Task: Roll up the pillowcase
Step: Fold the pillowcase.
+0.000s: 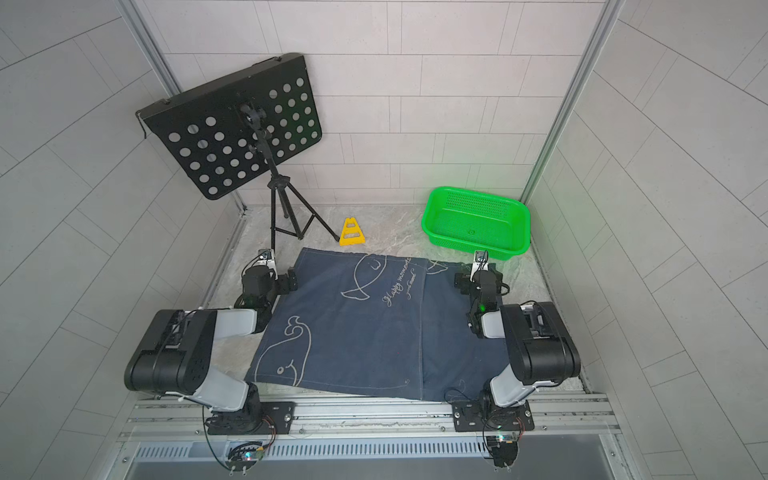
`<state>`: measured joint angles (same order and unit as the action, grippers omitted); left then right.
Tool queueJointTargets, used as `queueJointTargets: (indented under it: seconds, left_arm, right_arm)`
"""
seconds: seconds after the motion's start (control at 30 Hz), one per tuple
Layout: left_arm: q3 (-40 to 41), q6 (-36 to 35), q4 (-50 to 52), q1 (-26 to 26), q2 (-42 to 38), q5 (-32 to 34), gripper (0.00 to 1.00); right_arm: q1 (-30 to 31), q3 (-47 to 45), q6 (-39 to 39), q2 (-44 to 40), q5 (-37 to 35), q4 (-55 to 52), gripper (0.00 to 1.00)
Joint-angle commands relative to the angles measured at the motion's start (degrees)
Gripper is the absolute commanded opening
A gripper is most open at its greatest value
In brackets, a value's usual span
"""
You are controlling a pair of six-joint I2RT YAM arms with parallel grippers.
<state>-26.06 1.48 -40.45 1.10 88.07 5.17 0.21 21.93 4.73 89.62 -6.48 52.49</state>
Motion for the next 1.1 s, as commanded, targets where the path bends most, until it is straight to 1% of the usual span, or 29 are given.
queueJointTargets:
  seconds: [0.0,0.93,1.0,1.07]
  left_arm:
    - [-0.13,-0.33,-0.60,-0.27,-0.09,-0.31,1.00]
    - [-0.13,-0.24,-0.48,-0.38,-0.10,-0.51,1.00]
    - [0.31,-0.51,-0.92,-0.32,-0.65,-1.54,1.00]
    - [-0.74,-1.96,1.74,-0.37,-2.03,-4.37,1.00]
  right_arm:
    - [-0.08,-0.51,-0.15,-0.15,-0.02,0.53,1.00]
    - [-0.21,-0.31,-0.07,-0.06,0.19,0.33,1.00]
    - [-0.21,-0.55,0.15,-0.45,0.35,0.19,1.00]
    - [-0.30,-0.92,-0.10,-1.96,0.91,-0.08,1.00]
